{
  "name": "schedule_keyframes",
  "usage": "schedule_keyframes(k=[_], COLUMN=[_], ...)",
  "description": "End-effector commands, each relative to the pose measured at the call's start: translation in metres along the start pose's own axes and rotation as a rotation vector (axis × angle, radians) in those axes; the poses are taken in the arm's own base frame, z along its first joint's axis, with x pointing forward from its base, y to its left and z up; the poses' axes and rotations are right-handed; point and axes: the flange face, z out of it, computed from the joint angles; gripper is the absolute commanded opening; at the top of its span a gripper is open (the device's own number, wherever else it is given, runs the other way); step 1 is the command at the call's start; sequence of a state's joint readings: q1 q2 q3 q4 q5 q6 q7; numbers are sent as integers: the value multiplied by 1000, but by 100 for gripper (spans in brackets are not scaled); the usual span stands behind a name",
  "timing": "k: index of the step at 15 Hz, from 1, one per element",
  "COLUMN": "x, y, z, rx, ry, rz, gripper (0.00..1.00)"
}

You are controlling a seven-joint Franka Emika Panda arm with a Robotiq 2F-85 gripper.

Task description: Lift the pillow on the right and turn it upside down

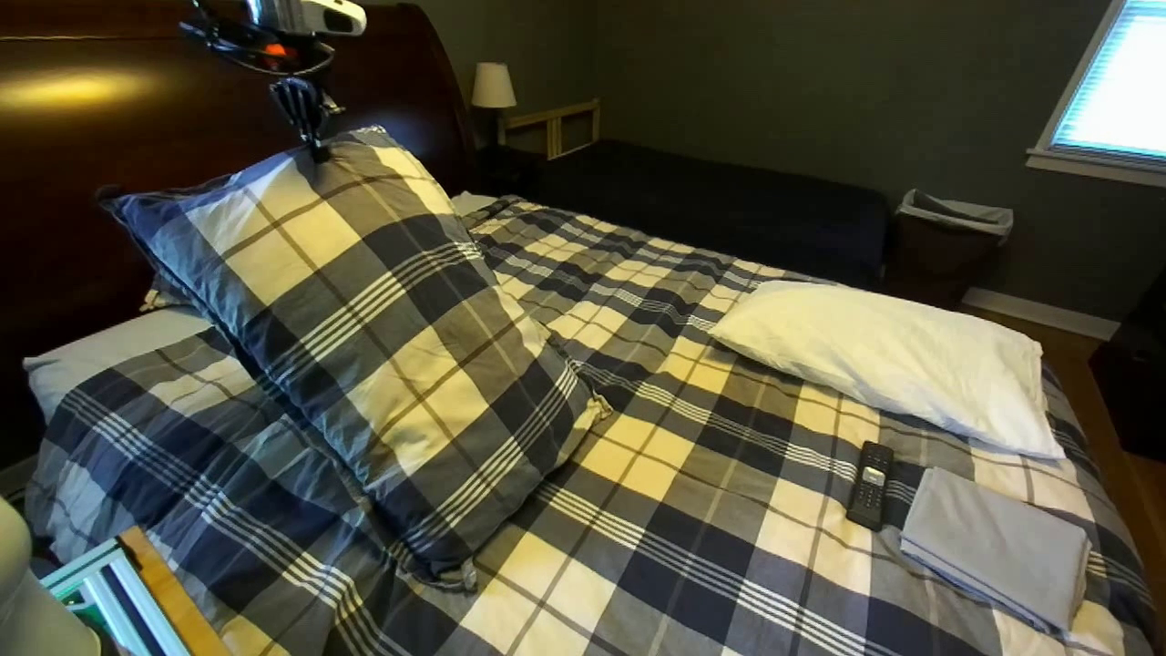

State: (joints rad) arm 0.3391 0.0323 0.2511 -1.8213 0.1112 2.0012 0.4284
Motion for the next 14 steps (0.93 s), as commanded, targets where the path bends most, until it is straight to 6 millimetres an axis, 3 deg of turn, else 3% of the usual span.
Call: schedule_keyframes(k=[1,3,7,14], x=[0,-1,-4,-4], y=[-1,-1,40,136], z=[0,1,-15,-88], rx=[-1,-1,-76,-298], ry=[-2,-5,-14,145], rz=[0,-1,54,217], gripper=[5,1,1,1])
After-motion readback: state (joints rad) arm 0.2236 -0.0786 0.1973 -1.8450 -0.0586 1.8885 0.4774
